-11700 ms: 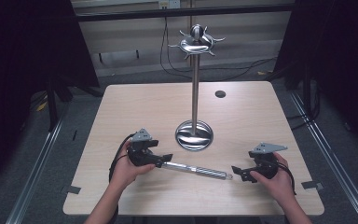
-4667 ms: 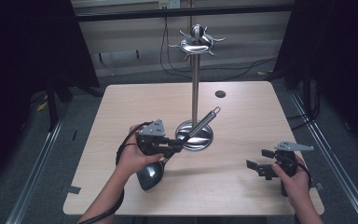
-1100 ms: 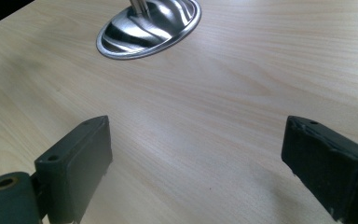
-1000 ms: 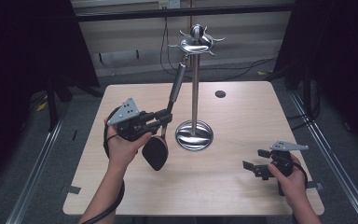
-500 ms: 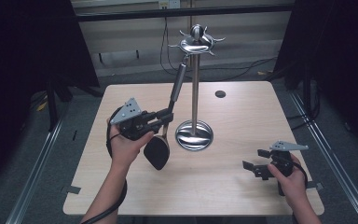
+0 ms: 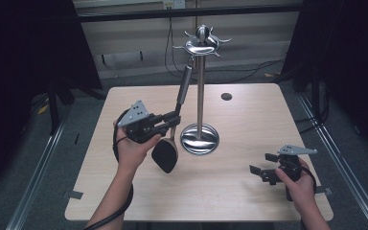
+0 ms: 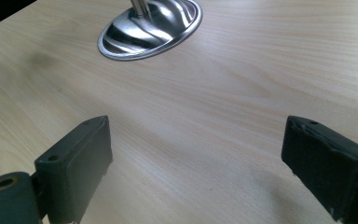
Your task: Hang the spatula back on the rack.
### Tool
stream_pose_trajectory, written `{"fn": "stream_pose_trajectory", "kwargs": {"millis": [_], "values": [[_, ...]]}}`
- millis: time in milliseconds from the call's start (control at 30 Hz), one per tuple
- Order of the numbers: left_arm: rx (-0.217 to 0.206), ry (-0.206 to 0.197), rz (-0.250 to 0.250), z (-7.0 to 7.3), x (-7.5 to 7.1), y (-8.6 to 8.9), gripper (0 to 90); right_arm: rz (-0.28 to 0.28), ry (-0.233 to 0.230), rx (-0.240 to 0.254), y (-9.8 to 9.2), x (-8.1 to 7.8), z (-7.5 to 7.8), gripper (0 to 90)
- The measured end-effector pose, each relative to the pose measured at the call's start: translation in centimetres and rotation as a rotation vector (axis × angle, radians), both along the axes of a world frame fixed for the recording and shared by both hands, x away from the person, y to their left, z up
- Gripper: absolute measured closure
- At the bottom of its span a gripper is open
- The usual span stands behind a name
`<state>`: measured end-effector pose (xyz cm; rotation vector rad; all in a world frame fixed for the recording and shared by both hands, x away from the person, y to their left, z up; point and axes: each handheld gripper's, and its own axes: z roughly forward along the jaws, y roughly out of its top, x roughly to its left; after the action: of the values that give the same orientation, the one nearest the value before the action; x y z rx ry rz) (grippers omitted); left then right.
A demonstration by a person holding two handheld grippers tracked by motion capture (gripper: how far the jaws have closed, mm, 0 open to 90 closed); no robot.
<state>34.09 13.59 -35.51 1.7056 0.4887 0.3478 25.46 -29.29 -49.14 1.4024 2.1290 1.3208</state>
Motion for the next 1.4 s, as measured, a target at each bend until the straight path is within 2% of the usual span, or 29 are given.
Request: {"fn": "stream_pose_trajectory", "kwargs": {"millis": [33,133,467,500,533,600,633,667,700,800,833,867,1000,1267,1400], "values": [[-0.009,0.001,-0.042,-0.1,0.2,0.1,75.2,0.005,0.000,0.001,0.0,0.0,0.0,8.4],[-0.013,0.008,-0.046,-0.2,0.3,-0.2,75.2,0.005,0.001,0.000,0.0,0.0,-0.1,8.4],[-0.004,0.009,-0.055,-0.4,0.5,-0.9,75.2,0.002,0.005,0.001,0.0,0.0,-0.1,8.4],[-0.001,0.013,-0.015,-0.4,0.4,-1.1,75.2,0.003,0.006,0.000,0.0,0.0,-0.1,8.4],[-0.022,0.026,-0.056,-0.5,0.5,-1.2,75.2,0.003,0.006,0.000,0.0,0.0,-0.1,8.4],[-0.010,0.024,-0.065,-0.5,0.7,-1.3,75.2,0.004,0.007,0.001,0.0,0.0,-0.1,8.4],[-0.014,0.024,-0.060,-0.5,0.7,-1.4,75.2,0.005,0.006,0.001,0.0,0.0,-0.1,8.4],[0.003,0.022,-0.027,-0.5,0.6,-1.5,75.2,0.006,0.003,0.002,0.0,0.0,-0.1,8.4],[-0.013,0.031,-0.064,-0.5,0.7,-1.6,75.2,0.006,0.003,0.002,0.0,0.0,-0.1,8.4],[-0.013,0.033,-0.072,-0.6,0.9,-1.8,75.2,0.006,0.005,0.001,0.0,0.0,-0.1,8.4],[-0.011,0.034,-0.051,-0.6,0.8,-1.9,75.2,0.006,0.005,0.000,0.0,0.0,-0.1,8.4],[-0.024,0.036,-0.063,-0.7,0.9,-2.0,75.2,0.007,0.005,0.000,0.1,0.0,-0.1,8.4],[-0.019,0.046,-0.075,-0.7,1.0,-2.3,75.2,0.010,0.010,-0.001,0.1,0.0,-0.2,8.4],[-0.015,0.048,-0.055,-0.8,1.1,-3.0,75.3,0.009,0.007,-0.002,0.1,0.0,-0.1,8.4],[-0.029,0.054,-0.060,-0.9,1.2,-3.2,75.3,0.011,0.007,-0.003,0.2,0.0,-0.1,8.4]]}}
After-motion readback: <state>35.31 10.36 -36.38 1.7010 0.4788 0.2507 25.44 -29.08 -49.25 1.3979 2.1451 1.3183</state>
